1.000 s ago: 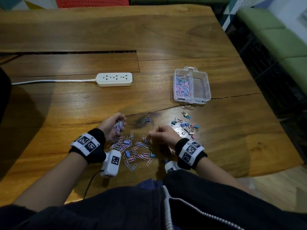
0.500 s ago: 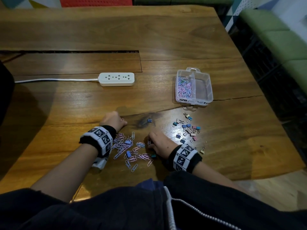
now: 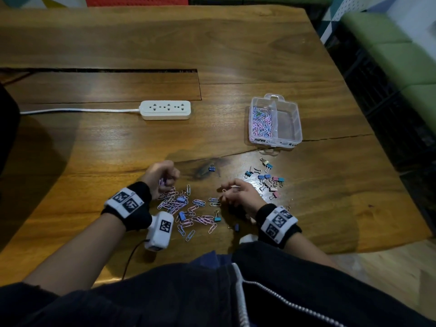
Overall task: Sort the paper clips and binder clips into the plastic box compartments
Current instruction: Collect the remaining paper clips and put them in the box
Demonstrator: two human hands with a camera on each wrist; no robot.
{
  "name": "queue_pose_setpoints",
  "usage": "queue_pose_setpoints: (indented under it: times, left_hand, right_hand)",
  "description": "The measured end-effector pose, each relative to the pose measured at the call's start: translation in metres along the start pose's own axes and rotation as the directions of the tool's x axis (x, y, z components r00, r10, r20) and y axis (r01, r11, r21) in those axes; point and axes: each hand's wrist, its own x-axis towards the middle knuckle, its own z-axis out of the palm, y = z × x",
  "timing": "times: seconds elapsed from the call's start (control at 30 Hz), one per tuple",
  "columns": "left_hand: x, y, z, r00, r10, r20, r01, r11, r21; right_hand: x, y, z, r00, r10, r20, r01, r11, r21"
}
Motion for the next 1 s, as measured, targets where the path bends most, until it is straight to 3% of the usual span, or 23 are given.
queue_pose_setpoints:
  times: [0.07, 0.13, 0.2, 0.23, 0.3, 0.37, 0.43, 0.5, 0.57, 0.63, 0.8, 0.9, 0.97, 1.0]
  left_hand:
    - [-0.004, 0.002, -0.008, 1.0, -0.01, 0.002, 0.01, 1.0, -0.017]
    - [-0.007, 0.001, -0.012, 1.0, 0.017, -0.019, -0.011, 0.966, 0.256]
    - [-0.013, -0.006, -0.017, 0.994, 0.096, -0.043, -0.043, 0.748, 0.663]
    - [-0.016, -0.009, -0.018, 0.993, 0.116, -0.039, -0.042, 0.622, 0.782]
    - [-0.024, -0.013, -0.019, 0.996, 0.087, -0.031, -0.008, 0.418, 0.909]
    - [-0.029, -0.018, -0.018, 0.999, 0.048, -0.01, 0.0, 0.205, 0.979]
    - [-0.032, -0.021, -0.016, 0.997, 0.081, 0.001, -0.01, 0.105, 0.994]
    - [-0.033, -0.027, -0.014, 0.99, 0.144, 0.006, -0.024, 0.126, 0.992]
    - [-0.033, -0.033, -0.011, 0.982, 0.189, -0.014, -0.021, 0.18, 0.983]
    - [-0.034, -0.036, -0.006, 0.973, 0.231, -0.012, -0.034, 0.197, 0.98]
    - [-0.033, -0.041, 0.01, 0.966, 0.253, 0.05, -0.082, 0.115, 0.99]
    - [-0.028, -0.044, 0.015, 0.964, 0.257, 0.067, -0.107, 0.143, 0.984]
    - [-0.024, -0.044, 0.013, 0.975, 0.209, 0.073, -0.131, 0.279, 0.951]
    - [-0.023, -0.043, 0.011, 0.982, 0.173, 0.074, -0.143, 0.425, 0.894]
  right_hand:
    - [-0.002, -0.005, -0.006, 0.997, 0.037, 0.069, -0.053, 0.969, 0.243]
    - [-0.003, -0.008, -0.008, 0.995, 0.055, 0.086, -0.08, 0.943, 0.322]
    - [-0.005, -0.012, -0.006, 0.995, 0.074, 0.061, -0.09, 0.935, 0.342]
    - [-0.005, -0.013, -0.005, 0.995, 0.09, 0.038, -0.097, 0.934, 0.342]
    - [-0.006, -0.015, -0.002, 0.995, 0.102, 0.012, -0.102, 0.957, 0.273]
    - [-0.006, -0.015, 0.002, 0.998, 0.064, 0.01, -0.065, 0.997, 0.05]
    - [-0.006, -0.012, 0.008, 1.0, -0.015, 0.017, 0.019, 0.969, -0.246]
    - [-0.004, -0.006, 0.014, 0.995, -0.103, 0.017, 0.095, 0.827, -0.554]
    - [-0.003, -0.001, 0.02, 0.985, -0.171, 0.011, 0.124, 0.667, -0.734]
    - [-0.002, 0.001, 0.025, 0.982, -0.191, 0.005, 0.129, 0.646, -0.752]
    - [-0.001, 0.002, 0.032, 0.974, -0.226, 0.022, 0.156, 0.594, -0.789]
    - [0.0, 0.003, 0.032, 0.974, -0.219, 0.057, 0.166, 0.518, -0.839]
    - [0.001, 0.005, 0.031, 0.973, -0.217, 0.075, 0.172, 0.471, -0.865]
    - [0.001, 0.005, 0.03, 0.974, -0.212, 0.081, 0.172, 0.456, -0.873]
